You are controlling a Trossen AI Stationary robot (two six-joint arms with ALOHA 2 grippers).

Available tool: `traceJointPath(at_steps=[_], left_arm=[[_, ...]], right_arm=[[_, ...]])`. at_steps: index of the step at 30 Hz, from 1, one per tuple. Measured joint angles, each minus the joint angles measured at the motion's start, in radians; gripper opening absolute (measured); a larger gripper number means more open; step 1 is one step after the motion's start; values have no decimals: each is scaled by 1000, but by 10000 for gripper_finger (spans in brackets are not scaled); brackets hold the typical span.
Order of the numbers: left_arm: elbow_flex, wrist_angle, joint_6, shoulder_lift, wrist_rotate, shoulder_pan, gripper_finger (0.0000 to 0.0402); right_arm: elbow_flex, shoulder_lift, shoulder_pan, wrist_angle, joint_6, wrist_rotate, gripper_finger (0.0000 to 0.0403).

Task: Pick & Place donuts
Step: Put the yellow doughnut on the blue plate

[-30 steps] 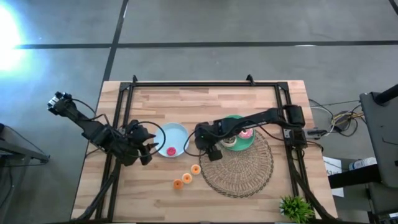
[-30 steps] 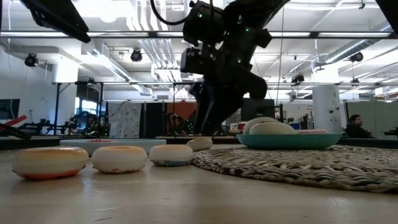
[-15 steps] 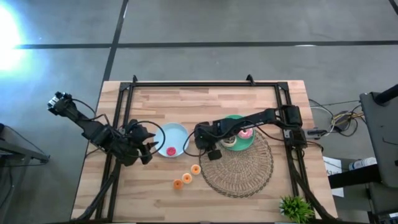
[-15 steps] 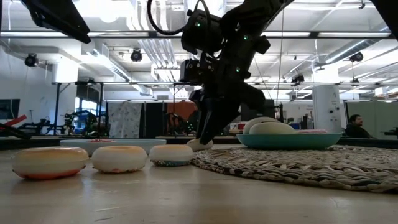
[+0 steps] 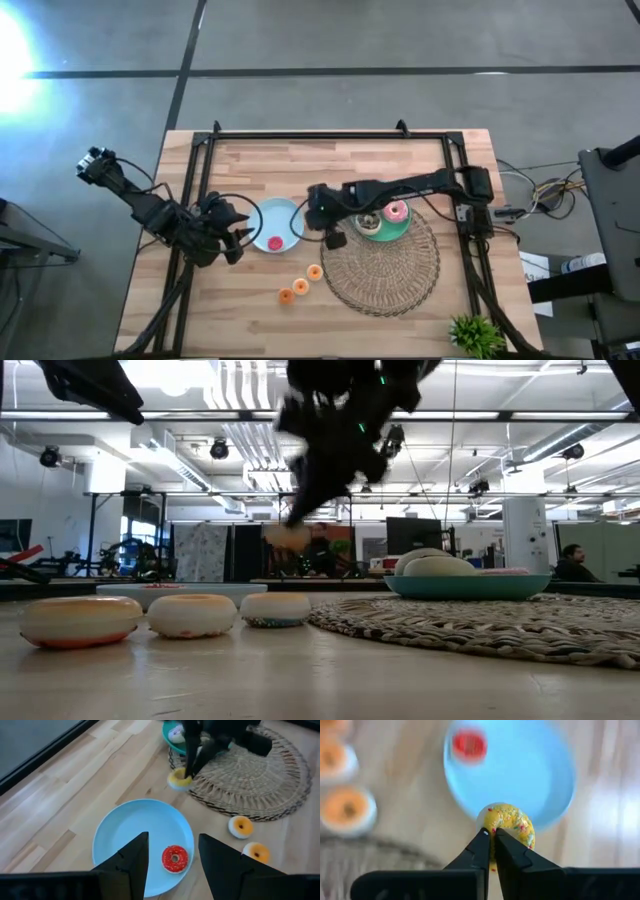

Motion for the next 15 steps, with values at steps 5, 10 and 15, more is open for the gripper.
traceJointPath(at_steps=[5,10,15], left_arm=[[17,-6,-18,-17,-14,-9,147],[24,-23,-42,-33,-28,-12,147],[24,-42,-56,-36,-30,-18,147]], right_arm=[[107,84,-12,24,-22,-89,13],[258,224,-14,-1,-16,-101,13],[403,313,-15,-118,6,-112,13]])
